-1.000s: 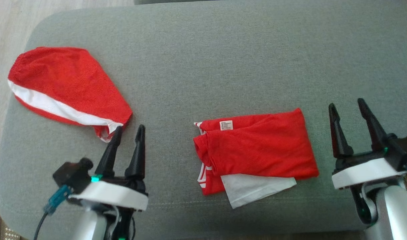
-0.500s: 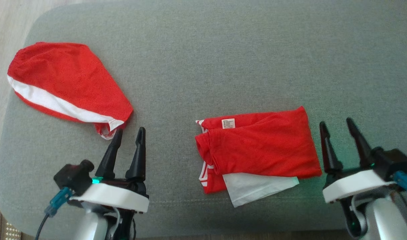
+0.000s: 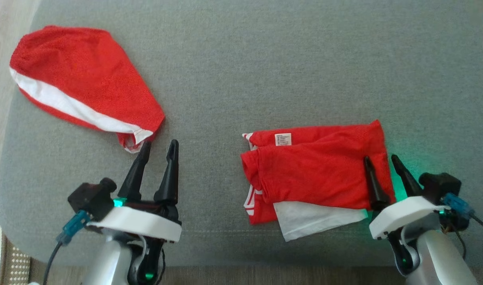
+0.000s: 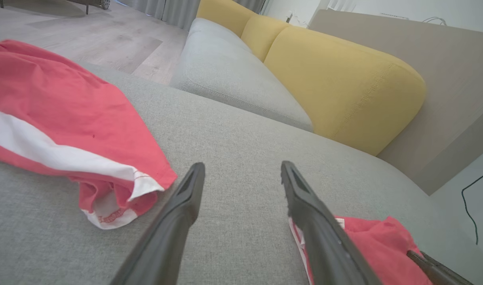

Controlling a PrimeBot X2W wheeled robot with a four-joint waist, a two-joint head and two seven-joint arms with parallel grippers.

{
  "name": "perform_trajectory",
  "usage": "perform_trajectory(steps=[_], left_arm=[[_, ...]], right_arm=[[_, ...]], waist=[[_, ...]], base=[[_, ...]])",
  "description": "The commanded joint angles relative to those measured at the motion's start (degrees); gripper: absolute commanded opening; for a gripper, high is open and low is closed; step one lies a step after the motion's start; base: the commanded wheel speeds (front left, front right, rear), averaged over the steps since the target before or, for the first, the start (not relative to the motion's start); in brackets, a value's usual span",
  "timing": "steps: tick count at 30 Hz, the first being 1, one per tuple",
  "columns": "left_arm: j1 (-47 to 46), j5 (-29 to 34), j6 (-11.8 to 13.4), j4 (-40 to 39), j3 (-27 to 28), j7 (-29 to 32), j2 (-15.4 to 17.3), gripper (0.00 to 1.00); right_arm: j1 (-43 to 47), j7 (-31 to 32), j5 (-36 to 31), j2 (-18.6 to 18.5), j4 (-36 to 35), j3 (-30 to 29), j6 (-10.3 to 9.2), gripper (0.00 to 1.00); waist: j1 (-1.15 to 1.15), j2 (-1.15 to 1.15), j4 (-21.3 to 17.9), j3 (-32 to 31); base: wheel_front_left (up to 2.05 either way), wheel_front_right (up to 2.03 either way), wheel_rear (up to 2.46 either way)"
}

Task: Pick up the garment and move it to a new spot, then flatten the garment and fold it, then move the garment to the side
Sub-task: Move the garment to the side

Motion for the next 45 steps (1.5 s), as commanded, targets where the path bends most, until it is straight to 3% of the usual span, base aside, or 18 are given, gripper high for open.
perform_trajectory(steps=[1, 5, 7, 17, 26, 35, 42, 45], left_arm=[[-2.17, -0.16, 0.14, -1.43, 1.32, -0.70, 0.08, 1.00], [-2.94, -0.13, 0.06, -1.13, 0.99, -0.70, 0.08, 1.00], [-3.19, -0.12, 0.03, -1.01, 1.01, -0.70, 0.08, 1.00], [-3.77, 1.07, -0.23, -0.45, 1.44, -0.70, 0.08, 1.00], [-5.49, 3.35, -0.60, -0.60, 1.29, -0.70, 0.08, 1.00], [-11.18, 6.41, -0.94, -2.34, -0.23, -0.70, 0.09, 1.00], [-15.11, 7.06, -0.99, -5.02, -2.22, -0.70, 1.56, 1.00], [-16.40, 6.90, -1.00, -5.87, -2.95, -0.70, 2.00, 1.00]], right_arm=[[-1.63, 0.00, -0.91, 0.01, -0.28, 1.45, -0.01, 1.00], [-3.28, -0.37, -1.78, -0.08, 2.47, 1.79, -0.01, 1.00], [-3.95, -0.55, -2.45, -0.43, 3.41, 2.51, -0.01, 0.00], [-7.60, -1.41, -13.36, -6.29, 0.76, 6.86, -0.01, 0.00], [-16.43, -0.95, -11.78, -11.90, 0.34, 7.48, -0.01, 0.00], [-26.47, 2.86, -9.51, -15.83, 2.01, -3.67, -0.01, 0.00], [-29.39, 3.87, -12.10, -15.58, -3.24, -13.47, -0.01, 0.00], [-28.74, 4.97, -12.65, -15.39, -6.36, -14.97, -0.01, 0.00]], waist=[[0.00, 0.00, 0.56, 0.93], [0.00, 0.00, 1.10, 2.04], [0.00, 0.00, 1.20, 2.41], [0.00, 0.00, -1.15, 2.85], [0.00, 0.00, -6.68, 6.40], [0.00, 0.00, -11.53, 15.31], [0.00, 0.00, -13.21, 21.42], [0.00, 0.00, -13.14, 23.14]], base=[[0.00, 0.00, 0.00], [0.00, 0.00, 0.00], [0.00, 0.00, 0.00], [0.00, 0.00, 0.00], [0.00, 0.00, 0.00], [0.00, 0.00, 0.00], [0.00, 0.00, 0.00], [0.00, 0.00, 0.00]])
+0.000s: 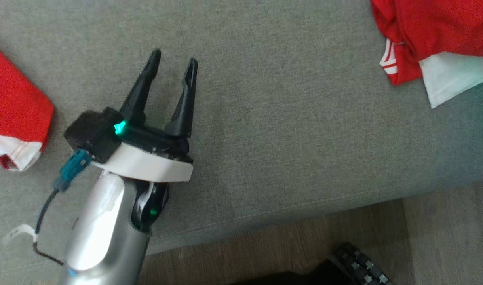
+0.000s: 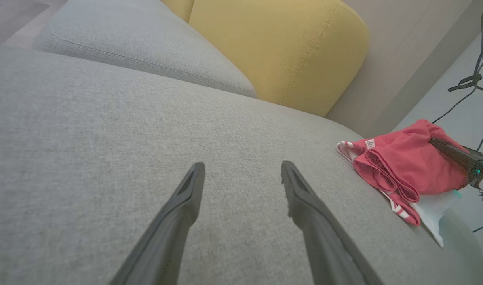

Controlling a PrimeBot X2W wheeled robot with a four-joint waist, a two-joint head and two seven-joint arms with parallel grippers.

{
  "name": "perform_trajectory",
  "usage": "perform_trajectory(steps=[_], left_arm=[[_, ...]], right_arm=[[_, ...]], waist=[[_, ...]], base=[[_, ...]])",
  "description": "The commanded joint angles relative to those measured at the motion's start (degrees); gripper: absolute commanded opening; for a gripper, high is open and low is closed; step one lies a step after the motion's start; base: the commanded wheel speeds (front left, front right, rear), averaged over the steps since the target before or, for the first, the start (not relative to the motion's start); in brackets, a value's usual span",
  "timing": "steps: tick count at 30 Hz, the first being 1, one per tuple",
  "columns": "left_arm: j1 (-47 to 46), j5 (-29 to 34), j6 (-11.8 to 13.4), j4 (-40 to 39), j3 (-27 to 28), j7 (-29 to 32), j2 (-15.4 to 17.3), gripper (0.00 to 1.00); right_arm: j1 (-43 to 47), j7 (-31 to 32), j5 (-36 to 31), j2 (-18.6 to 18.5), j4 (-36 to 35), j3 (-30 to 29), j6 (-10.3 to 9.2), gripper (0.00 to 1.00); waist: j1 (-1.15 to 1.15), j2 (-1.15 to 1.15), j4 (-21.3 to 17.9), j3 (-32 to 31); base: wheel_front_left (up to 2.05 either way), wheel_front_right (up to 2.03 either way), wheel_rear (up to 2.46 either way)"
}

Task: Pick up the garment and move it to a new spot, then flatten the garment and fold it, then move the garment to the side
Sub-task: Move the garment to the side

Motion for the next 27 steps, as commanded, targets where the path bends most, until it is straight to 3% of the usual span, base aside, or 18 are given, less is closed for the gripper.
perform_trajectory(steps=[1, 5, 7, 9, 19, 27], left_arm=[[-1.00, 0.13, -0.35, -2.03, 0.73, -0.28, 1.14, 1.00], [-2.22, -0.51, -0.35, -3.00, 0.30, -0.28, 1.60, 1.00], [-2.44, -0.82, -0.35, -3.22, 0.41, -0.28, 1.74, 1.00], [-2.55, -1.08, -0.36, -3.08, 0.33, -0.28, 1.79, 1.00], [-1.26, -2.79, -0.36, -1.89, 0.57, -0.28, 0.44, 1.00], [1.92, -3.56, -0.36, -1.82, 2.66, -0.28, -0.48, 1.00]], right_arm=[[0.78, 0.73, -1.03, -1.23, -3.50, -0.15, -0.02, 0.00], [2.57, 1.92, -1.85, -1.68, -7.43, -1.37, -0.02, 0.00], [3.21, 2.32, -1.77, -1.60, -8.82, -2.04, -0.02, 0.29], [3.81, 2.67, -1.59, -0.82, -10.28, -2.40, -0.02, 1.00], [6.81, 4.50, -1.24, 2.42, -14.57, -0.10, -0.02, 1.00], [9.63, 3.91, 1.10, 5.78, -16.92, 7.88, -0.02, 1.00]], waist=[[-0.01, 0.00, -0.41, 2.31], [-0.01, 0.00, 0.06, 3.70], [-0.01, 0.00, 0.19, 3.91], [-0.01, 0.00, 0.39, 3.69], [-0.01, 0.00, 2.62, -3.77], [-0.01, 0.00, 5.53, -11.65]], base=[[0.00, 0.00, 0.00], [0.00, 0.00, 0.00], [0.00, 0.00, 0.00], [0.00, 0.00, 0.00], [0.00, 0.00, 0.00], [0.00, 0.00, 0.00]])
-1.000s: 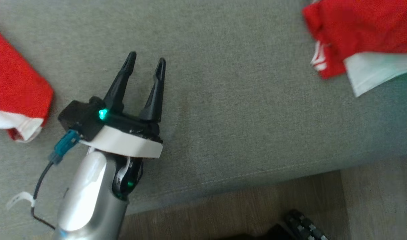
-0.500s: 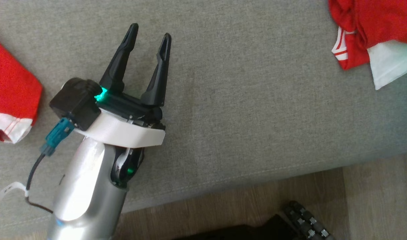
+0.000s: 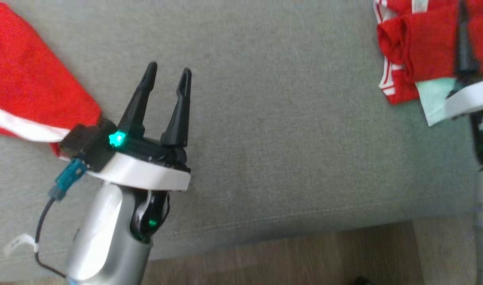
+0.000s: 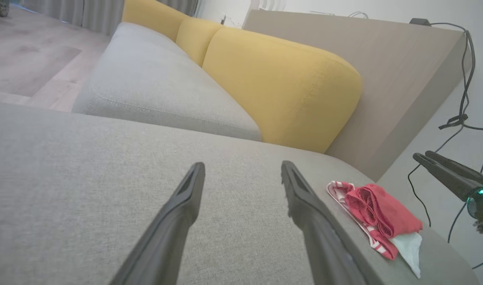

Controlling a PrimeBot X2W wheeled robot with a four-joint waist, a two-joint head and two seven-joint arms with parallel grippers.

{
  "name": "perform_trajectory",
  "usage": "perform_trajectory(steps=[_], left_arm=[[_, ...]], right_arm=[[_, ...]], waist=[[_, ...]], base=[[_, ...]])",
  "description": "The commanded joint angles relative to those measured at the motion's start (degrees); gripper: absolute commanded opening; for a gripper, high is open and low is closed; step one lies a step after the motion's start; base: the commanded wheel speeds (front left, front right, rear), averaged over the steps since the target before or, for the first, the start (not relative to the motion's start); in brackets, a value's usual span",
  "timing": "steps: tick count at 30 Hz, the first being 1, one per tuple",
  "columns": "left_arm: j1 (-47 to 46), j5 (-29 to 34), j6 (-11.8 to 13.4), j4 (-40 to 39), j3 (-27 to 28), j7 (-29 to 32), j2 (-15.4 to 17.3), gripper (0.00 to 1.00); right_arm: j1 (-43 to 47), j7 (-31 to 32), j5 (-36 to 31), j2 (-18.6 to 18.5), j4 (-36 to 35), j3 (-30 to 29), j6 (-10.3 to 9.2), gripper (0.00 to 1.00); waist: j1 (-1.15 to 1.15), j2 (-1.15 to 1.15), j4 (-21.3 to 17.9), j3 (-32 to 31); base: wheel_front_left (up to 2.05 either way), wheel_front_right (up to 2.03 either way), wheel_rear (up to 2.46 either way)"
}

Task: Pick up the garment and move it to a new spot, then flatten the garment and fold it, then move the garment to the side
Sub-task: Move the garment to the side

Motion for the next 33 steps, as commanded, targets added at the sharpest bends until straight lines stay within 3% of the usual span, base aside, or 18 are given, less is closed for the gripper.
perform_trajectory(steps=[1, 16, 21, 26, 33], left_arm=[[0.41, -0.14, -0.35, -1.77, 2.02, 0.13, -0.03, 1.00], [8.74, 0.56, 1.64, 1.29, 7.51, 0.13, -0.34, 1.00], [10.93, 0.49, 1.84, 2.95, 8.78, 0.13, -0.35, 1.00], [12.32, 1.67, 1.78, 3.91, 8.49, 0.13, -0.35, 1.00], [13.26, 0.43, 1.89, 3.90, 8.73, 0.13, -0.35, 1.00]], right_arm=[[1.02, -0.73, 0.66, -0.01, -2.23, 1.23, -0.02, 1.00], [11.05, -8.63, 7.15, 6.45, 3.46, 11.64, -0.02, 1.00], [14.08, -9.77, 7.00, 8.28, 5.54, 12.16, -0.02, 1.00], [16.50, -10.16, 2.61, 8.89, 5.63, 12.98, -0.02, 1.00], [18.69, -10.22, 3.70, 9.18, 3.88, 12.32, -0.02, 1.00]], waist=[[0.00, 0.00, 2.30, -3.61], [0.00, 0.00, 7.06, -13.16], [0.00, 0.00, 7.38, -14.91], [0.00, 0.00, 7.26, -16.21], [0.00, 0.00, 6.80, -16.94]], base=[[0.00, 0.00, 0.00], [0.00, 0.00, 0.00], [0.00, 0.00, 0.00], [0.00, 0.00, 0.00], [0.00, 0.00, 0.00]])
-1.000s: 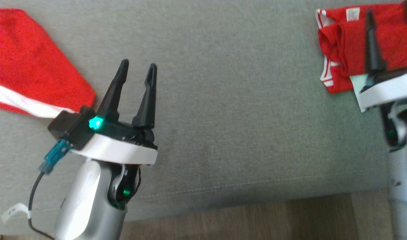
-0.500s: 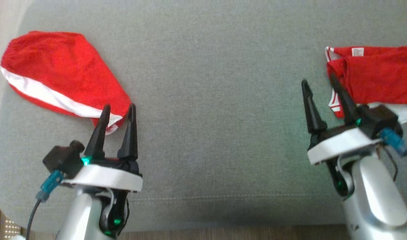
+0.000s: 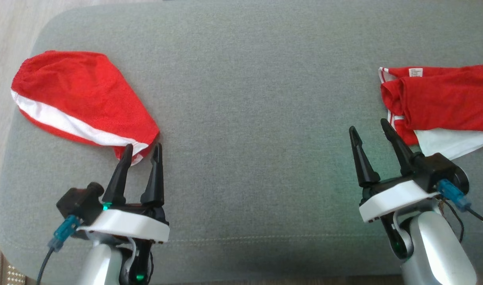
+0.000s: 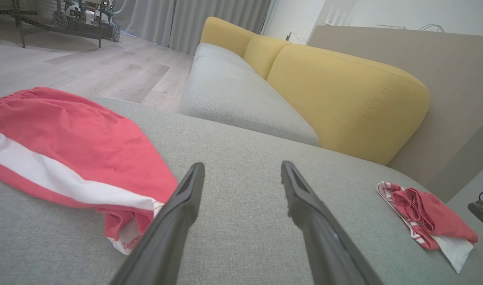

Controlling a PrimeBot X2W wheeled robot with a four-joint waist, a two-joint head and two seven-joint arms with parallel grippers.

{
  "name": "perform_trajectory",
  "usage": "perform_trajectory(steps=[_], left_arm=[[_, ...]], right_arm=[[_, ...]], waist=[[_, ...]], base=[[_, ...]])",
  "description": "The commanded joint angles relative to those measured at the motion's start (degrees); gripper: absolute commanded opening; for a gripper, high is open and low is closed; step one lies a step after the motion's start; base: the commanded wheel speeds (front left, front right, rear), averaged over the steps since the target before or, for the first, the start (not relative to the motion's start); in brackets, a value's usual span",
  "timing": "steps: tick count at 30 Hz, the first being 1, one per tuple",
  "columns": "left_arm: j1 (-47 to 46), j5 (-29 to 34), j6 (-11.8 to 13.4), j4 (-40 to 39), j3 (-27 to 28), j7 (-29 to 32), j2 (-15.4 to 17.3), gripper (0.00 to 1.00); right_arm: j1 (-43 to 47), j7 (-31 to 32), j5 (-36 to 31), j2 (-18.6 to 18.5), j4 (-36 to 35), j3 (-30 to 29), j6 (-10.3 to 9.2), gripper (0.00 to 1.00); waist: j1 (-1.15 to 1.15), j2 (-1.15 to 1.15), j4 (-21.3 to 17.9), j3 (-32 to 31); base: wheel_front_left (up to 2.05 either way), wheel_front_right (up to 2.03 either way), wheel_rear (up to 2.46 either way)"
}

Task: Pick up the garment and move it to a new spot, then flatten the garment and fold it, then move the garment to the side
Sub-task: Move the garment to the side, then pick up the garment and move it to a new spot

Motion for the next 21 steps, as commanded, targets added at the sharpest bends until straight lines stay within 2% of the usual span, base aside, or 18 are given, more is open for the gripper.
perform_trajectory(steps=[1, 12, 17, 21], left_arm=[[-0.94, 0.13, 0.20, -1.71, 1.76, 0.12, 0.25, 1.00], [-1.25, -0.30, 0.30, -1.92, 1.52, 0.12, 0.25, 1.00], [-1.15, -0.49, 0.51, -2.04, 1.45, 0.12, 0.25, 1.00], [-0.62, -0.88, 0.89, -2.47, 1.32, 0.12, 0.25, 1.00]], right_arm=[[-0.42, -0.58, 0.90, 0.64, -2.18, 1.20, -0.02, 1.00], [-0.31, -0.59, 2.18, 0.66, -2.59, 1.00, -0.02, 1.00], [-0.33, -0.60, 2.66, 0.66, -2.75, 1.66, -0.02, 1.00], [-0.05, -0.60, 2.43, 0.66, -2.76, 3.45, -0.02, 1.00]], waist=[[0.00, 0.00, -0.22, -0.08], [0.00, 0.00, 0.33, -0.21], [0.00, 0.00, 2.67, -0.46], [0.00, 0.00, 6.70, -1.35]], base=[[0.00, 0.00, 0.00], [0.00, 0.00, 0.00], [0.00, 0.00, 0.00], [0.00, 0.00, 0.00]])
